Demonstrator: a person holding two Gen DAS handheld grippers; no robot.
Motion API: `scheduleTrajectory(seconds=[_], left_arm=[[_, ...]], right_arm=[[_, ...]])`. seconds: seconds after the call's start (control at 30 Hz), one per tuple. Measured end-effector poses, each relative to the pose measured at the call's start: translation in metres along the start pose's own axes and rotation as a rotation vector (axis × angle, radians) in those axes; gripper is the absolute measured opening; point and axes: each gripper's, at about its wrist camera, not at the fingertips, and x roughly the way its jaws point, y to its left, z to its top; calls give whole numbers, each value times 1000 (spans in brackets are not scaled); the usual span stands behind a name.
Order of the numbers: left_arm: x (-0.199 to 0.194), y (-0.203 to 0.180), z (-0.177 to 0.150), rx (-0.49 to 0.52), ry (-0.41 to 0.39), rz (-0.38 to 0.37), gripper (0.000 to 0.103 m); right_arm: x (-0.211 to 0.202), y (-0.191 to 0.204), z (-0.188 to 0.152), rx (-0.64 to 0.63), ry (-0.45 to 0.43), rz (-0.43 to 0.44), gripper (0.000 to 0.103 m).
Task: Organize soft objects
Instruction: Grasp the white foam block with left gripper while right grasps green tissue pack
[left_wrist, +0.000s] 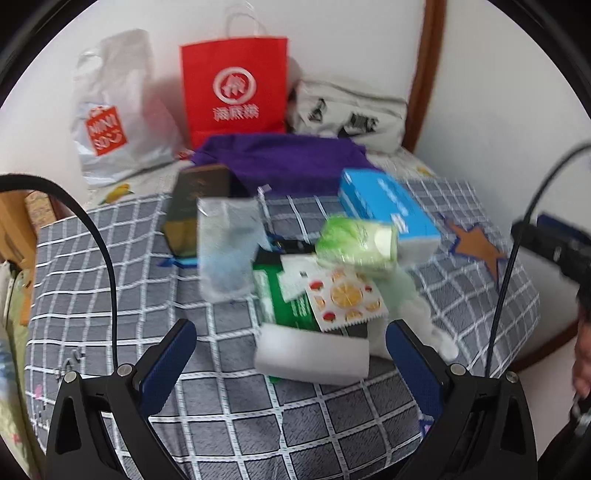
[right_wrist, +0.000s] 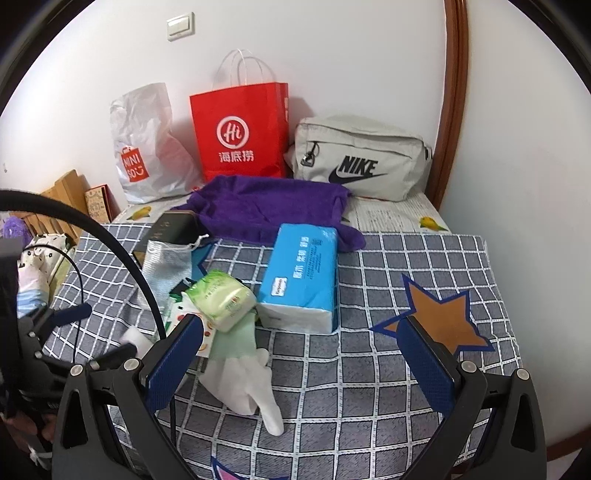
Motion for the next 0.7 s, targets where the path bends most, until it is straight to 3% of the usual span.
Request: scheduleTrajectory(seconds=[0.4,0.43,0.5,0.6,0.7], left_arm=[[54,-19,-15,129,123,13,103],[60,-18,-16,129,133,16,100],[67,-14,-17,114,141,1,82],[67,-6,-16,74,135,-55,80],[61,2,-14,75,111,-56,80]], right_arm=[[31,-19,-9,21,71,-21,103],[35,-20,-11,20,82,-15,103],[41,-19,-14,12,99,4,103],[52,-13,-17,0,120,37,103],[61,-1,-16,-18,120,75,103]])
